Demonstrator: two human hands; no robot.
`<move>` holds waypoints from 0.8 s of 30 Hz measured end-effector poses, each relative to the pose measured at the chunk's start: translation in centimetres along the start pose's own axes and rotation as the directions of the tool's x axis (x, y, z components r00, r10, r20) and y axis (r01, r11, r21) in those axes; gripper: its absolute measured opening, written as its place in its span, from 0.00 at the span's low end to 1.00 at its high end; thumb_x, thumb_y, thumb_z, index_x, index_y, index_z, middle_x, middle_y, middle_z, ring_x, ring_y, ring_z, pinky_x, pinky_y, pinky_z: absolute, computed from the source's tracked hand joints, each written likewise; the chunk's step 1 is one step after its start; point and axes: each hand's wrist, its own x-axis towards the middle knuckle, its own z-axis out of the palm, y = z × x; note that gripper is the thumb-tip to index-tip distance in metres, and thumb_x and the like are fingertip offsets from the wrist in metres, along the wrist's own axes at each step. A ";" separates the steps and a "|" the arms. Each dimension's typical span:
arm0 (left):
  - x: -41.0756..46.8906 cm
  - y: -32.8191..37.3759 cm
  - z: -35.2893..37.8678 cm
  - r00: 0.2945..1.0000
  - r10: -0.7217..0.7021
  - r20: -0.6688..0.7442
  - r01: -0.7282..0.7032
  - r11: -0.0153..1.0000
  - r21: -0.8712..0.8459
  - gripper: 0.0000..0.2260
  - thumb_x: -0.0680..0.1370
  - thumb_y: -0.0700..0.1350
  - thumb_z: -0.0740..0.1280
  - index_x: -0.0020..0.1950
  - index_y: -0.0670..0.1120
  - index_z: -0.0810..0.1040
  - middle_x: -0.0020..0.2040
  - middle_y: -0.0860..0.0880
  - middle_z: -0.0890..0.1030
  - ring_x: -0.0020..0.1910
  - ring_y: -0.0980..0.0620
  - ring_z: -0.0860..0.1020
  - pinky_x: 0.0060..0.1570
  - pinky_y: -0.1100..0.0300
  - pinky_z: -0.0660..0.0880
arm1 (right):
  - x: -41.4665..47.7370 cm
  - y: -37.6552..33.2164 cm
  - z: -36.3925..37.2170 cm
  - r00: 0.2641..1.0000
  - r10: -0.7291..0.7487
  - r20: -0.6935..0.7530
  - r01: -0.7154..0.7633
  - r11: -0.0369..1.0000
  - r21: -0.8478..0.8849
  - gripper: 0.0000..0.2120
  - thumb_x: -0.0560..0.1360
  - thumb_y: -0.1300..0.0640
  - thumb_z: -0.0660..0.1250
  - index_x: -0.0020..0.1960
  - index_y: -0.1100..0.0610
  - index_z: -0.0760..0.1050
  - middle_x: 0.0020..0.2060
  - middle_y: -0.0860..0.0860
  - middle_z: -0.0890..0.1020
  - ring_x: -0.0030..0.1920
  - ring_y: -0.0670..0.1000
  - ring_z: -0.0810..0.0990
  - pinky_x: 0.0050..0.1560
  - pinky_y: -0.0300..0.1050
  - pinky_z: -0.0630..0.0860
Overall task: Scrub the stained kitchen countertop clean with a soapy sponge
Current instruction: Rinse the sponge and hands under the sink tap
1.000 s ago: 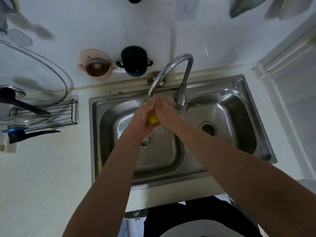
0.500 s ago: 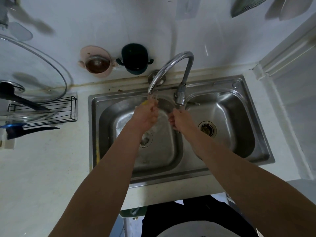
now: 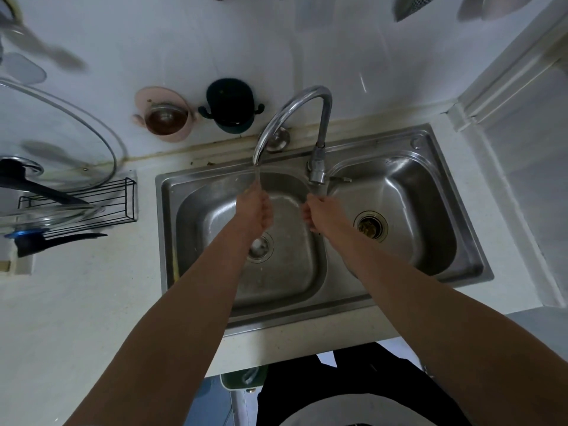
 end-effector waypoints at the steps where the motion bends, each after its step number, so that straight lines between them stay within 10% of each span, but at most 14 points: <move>1: -0.1 -0.1 -0.3 0.998 -0.005 0.055 0.007 0.999 -0.031 0.20 0.86 0.54 0.62 0.35 0.50 0.66 0.27 0.52 0.65 0.23 0.55 0.62 0.21 0.64 0.60 | -0.2 -0.1 0.1 1.000 0.016 0.012 -0.016 0.999 0.028 0.20 0.78 0.45 0.59 0.39 0.56 0.82 0.34 0.53 0.84 0.36 0.53 0.81 0.47 0.53 0.81; 4: -0.8 0.0 -1.1 0.976 0.004 0.219 0.033 0.985 -0.167 0.08 0.82 0.50 0.68 0.47 0.46 0.78 0.38 0.47 0.79 0.37 0.51 0.79 0.42 0.56 0.79 | -0.5 -0.2 0.4 0.998 0.046 0.040 -0.049 0.994 0.095 0.18 0.79 0.46 0.60 0.42 0.57 0.81 0.34 0.52 0.83 0.38 0.51 0.80 0.41 0.48 0.77; 7: -1.7 0.1 -1.5 0.939 0.057 0.339 0.080 0.922 -0.378 0.14 0.80 0.52 0.70 0.59 0.44 0.82 0.55 0.43 0.84 0.58 0.43 0.83 0.64 0.40 0.76 | -0.5 0.0 0.7 0.998 0.050 0.045 -0.056 0.989 0.134 0.17 0.81 0.49 0.59 0.44 0.59 0.80 0.36 0.55 0.82 0.37 0.52 0.79 0.40 0.46 0.74; 15: -2.8 0.7 -1.0 0.749 0.300 0.591 0.225 0.723 -0.653 0.30 0.78 0.66 0.64 0.65 0.43 0.81 0.72 0.39 0.75 0.74 0.38 0.72 0.73 0.32 0.64 | 0.6 1.3 -0.2 0.991 0.131 0.029 -0.134 0.975 0.180 0.16 0.81 0.50 0.60 0.45 0.58 0.81 0.35 0.53 0.82 0.36 0.50 0.79 0.42 0.46 0.77; 19: -3.0 1.3 -0.2 0.736 0.291 0.612 0.230 0.742 -0.630 0.25 0.78 0.60 0.67 0.60 0.40 0.85 0.69 0.40 0.77 0.69 0.39 0.76 0.65 0.39 0.75 | 0.8 1.2 -0.6 0.993 0.117 0.018 -0.118 0.974 0.191 0.14 0.80 0.50 0.62 0.44 0.56 0.81 0.35 0.51 0.84 0.35 0.48 0.80 0.41 0.43 0.77; 24: -1.5 1.7 0.8 0.844 0.115 0.524 0.233 0.800 -0.553 0.04 0.79 0.38 0.67 0.50 0.45 0.80 0.39 0.50 0.79 0.30 0.56 0.76 0.23 0.65 0.74 | 0.4 -0.5 0.1 1.000 0.001 -0.004 0.000 0.953 0.304 0.11 0.79 0.54 0.63 0.43 0.56 0.80 0.35 0.53 0.84 0.35 0.50 0.81 0.43 0.48 0.79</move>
